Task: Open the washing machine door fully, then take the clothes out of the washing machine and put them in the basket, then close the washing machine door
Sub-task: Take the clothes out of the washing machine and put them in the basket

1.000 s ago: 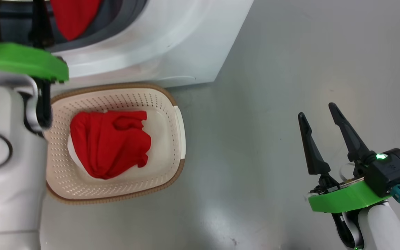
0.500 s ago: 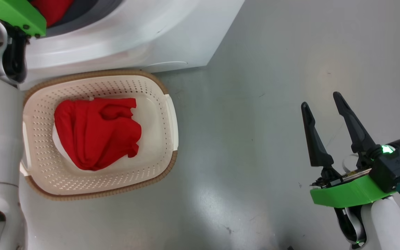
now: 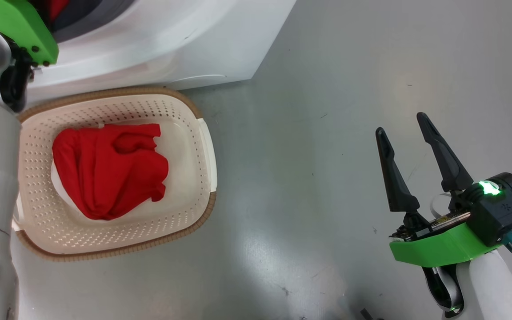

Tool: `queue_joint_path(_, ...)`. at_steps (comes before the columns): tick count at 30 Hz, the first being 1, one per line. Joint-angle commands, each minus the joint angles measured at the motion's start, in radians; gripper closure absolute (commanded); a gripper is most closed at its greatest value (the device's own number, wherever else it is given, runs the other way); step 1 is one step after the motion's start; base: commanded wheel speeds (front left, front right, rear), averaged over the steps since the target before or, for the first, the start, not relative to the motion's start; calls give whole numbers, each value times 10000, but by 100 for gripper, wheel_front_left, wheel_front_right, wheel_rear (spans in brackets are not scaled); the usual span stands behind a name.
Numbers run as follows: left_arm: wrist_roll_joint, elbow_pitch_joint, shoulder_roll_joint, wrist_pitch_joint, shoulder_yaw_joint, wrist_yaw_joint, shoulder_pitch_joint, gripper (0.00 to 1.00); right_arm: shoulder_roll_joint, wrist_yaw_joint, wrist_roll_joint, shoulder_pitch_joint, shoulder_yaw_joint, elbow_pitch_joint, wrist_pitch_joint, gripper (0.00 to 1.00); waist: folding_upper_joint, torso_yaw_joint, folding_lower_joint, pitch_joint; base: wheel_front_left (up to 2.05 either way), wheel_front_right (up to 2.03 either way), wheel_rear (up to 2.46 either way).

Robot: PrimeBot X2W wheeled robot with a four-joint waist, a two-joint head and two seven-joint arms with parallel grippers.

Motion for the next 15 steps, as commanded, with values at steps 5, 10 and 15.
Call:
queue_joint_path(5,70,39,455,49,-229,-53,-283,100,-27,48,108,-52,206,-235,-63,0,0,-88,-1,2,0,0,0)
queue_joint_path(10,98,69,498,-146,-419,-60,-355,100,-27,48,133,-57,191,-204,-63,0,0,-89,-1,7,0,0,0)
queue_joint_path(15,215,83,603,-535,-640,-59,-458,100,-27,48,169,-90,181,-150,-63,0,0,-48,-1,11,0,0,0)
